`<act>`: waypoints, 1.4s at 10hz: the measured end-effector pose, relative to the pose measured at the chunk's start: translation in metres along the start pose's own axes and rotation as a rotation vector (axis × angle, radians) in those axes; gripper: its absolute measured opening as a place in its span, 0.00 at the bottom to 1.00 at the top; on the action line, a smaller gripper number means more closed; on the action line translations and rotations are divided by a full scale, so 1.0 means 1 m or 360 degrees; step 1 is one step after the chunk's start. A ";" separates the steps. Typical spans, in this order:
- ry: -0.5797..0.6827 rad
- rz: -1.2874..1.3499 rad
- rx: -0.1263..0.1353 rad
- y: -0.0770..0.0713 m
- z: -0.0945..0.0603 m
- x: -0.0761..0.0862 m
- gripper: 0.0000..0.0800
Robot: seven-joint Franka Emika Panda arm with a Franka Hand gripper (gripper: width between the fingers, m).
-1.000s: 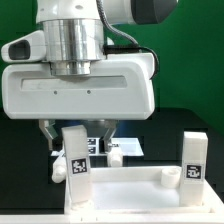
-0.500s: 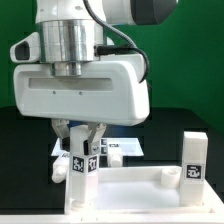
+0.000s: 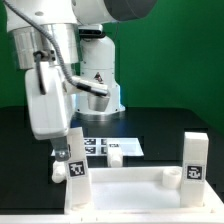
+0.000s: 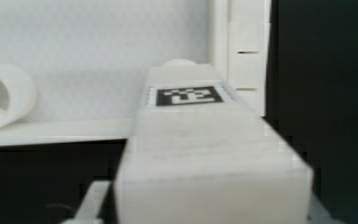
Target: Assemble desk
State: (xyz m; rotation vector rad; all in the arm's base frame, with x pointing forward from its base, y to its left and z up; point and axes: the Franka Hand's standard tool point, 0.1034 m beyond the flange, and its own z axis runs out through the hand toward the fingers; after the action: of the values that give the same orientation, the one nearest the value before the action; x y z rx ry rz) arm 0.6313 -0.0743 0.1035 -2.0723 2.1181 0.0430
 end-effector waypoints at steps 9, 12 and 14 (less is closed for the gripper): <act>-0.0018 -0.1168 0.0001 0.002 -0.007 -0.024 0.81; 0.0021 -0.1944 -0.0045 0.001 -0.010 -0.025 0.81; 0.0022 -0.1867 -0.0049 0.002 -0.009 -0.024 0.80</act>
Offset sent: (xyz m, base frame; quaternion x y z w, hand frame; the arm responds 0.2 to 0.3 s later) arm 0.0005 0.0426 0.0226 -0.0599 -0.0111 -0.3351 0.9402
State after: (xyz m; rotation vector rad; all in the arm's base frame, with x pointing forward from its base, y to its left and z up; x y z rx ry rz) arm 0.6287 -0.0521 0.1153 -2.9392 0.6262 -0.0947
